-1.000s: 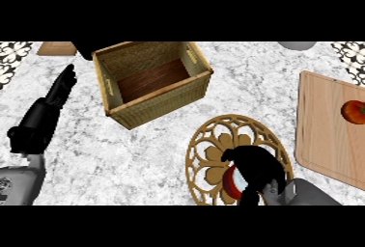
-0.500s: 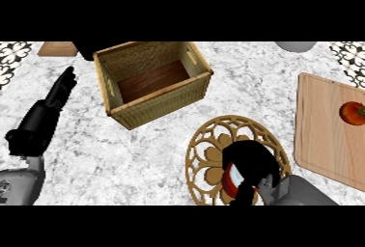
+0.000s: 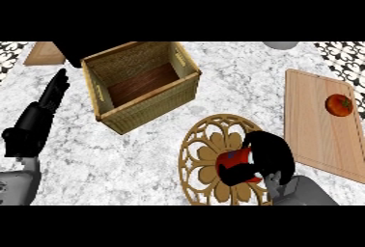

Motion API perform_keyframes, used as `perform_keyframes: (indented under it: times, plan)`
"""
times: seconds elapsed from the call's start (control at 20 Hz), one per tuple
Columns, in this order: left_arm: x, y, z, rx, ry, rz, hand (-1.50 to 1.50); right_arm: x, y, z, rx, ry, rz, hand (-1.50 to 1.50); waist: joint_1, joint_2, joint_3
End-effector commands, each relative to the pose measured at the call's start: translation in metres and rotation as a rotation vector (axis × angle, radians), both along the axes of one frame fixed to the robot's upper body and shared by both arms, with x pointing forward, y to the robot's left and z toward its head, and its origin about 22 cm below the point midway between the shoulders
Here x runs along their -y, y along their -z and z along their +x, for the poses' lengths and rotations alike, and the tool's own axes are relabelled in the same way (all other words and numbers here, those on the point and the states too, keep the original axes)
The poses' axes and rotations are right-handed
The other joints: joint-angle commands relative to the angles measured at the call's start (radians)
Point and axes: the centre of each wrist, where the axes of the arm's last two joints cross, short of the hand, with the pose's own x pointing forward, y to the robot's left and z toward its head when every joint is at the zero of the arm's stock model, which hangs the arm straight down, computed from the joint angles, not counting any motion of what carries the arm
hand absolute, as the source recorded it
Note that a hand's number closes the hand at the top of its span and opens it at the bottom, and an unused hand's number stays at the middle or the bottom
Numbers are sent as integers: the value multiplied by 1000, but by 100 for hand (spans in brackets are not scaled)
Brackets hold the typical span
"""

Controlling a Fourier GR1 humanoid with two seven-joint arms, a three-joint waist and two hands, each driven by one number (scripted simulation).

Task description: Pick the can from the placemat and place it in the basket

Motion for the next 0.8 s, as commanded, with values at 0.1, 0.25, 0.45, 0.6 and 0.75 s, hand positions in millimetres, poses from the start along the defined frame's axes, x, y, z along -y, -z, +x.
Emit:
perform_keyframes:
  times: [0.1, 0.25, 0.45, 0.6, 0.75]
  plan:
    - [-13, 6, -7, -16, -45, 5, 0, 11, -5, 1, 149, 495, -154, 150, -40, -11, -1]
    - [-15, 3, -9, -30, -45, 13, 0, 9, -45, 7, 398, 557, -97, 150, -40, -21, 1]
    - [-13, 7, -8, -39, -22, 9, 0, -9, -109, 6, 770, 577, 50, 150, -17, -15, 2]
    - [-16, 5, -8, -26, -2, -15, 0, -31, -145, -12, 947, 553, 152, 150, 14, -8, 1]
    - [0, 5, -4, -14, 28, -7, 0, -55, -174, -26, 1050, 543, 142, 150, 27, 1, 1]
